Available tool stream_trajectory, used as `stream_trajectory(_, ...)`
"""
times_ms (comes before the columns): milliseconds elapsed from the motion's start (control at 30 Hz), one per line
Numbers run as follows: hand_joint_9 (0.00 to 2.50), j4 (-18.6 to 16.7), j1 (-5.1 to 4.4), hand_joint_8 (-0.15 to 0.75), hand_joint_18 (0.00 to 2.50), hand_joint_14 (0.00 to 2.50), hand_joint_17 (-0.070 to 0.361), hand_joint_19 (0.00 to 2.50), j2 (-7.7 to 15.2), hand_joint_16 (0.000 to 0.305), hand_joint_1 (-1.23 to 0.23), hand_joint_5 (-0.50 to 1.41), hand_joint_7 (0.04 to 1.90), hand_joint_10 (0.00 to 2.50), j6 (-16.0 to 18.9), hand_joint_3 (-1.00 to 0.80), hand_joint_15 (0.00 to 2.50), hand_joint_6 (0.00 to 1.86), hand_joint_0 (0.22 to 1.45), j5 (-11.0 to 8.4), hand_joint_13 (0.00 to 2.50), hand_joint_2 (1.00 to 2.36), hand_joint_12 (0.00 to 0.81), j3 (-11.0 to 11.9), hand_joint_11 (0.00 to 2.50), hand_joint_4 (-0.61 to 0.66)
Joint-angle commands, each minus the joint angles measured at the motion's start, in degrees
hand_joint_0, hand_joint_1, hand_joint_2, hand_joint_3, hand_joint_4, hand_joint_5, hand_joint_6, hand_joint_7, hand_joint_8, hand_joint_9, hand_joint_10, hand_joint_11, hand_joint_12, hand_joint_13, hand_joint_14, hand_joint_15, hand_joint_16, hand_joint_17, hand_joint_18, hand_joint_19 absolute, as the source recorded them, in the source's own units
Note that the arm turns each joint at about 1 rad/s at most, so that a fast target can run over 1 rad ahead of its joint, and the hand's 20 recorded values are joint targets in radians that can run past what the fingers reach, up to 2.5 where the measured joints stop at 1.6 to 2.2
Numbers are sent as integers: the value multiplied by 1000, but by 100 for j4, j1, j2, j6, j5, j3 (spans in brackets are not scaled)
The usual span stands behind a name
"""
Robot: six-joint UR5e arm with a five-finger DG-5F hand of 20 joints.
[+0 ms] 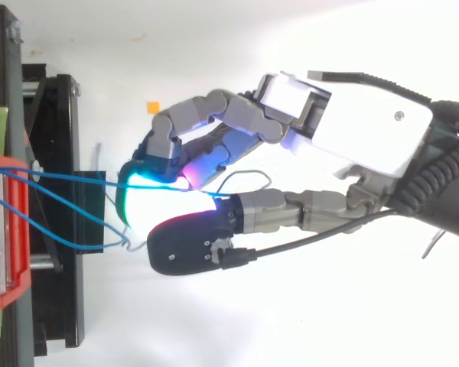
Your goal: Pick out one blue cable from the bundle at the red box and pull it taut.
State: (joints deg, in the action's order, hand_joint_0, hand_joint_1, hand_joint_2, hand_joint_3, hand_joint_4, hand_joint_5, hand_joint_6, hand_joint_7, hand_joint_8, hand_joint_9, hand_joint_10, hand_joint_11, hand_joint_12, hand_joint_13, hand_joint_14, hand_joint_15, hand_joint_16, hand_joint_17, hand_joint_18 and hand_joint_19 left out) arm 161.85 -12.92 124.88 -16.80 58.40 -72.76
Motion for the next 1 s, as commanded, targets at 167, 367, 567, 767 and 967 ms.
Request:
stream_trajectory(167,957,-154,-18,270,646,12,119,516,98,53,-529,-193,1004,18,10,-454,263,847,567,-135,763,1004,335,-159,595,142)
stream_trajectory(367,949,-136,-26,266,652,10,121,515,168,54,-516,-191,984,21,45,-465,263,806,564,-285,764,1003,339,-159,592,147)
stream_trajectory(567,948,-119,-26,269,650,11,121,523,177,54,-506,-189,993,19,37,-465,263,795,563,-302,765,1003,340,-159,599,153)
stream_trajectory(767,946,-119,-26,266,653,11,122,523,230,54,-501,-180,997,20,37,-468,266,751,562,-408,765,1003,339,-168,591,150)
stream_trajectory(967,949,-119,-26,261,644,11,120,531,291,53,-420,-177,1002,20,116,-462,272,740,577,-434,765,1004,337,-159,593,142)
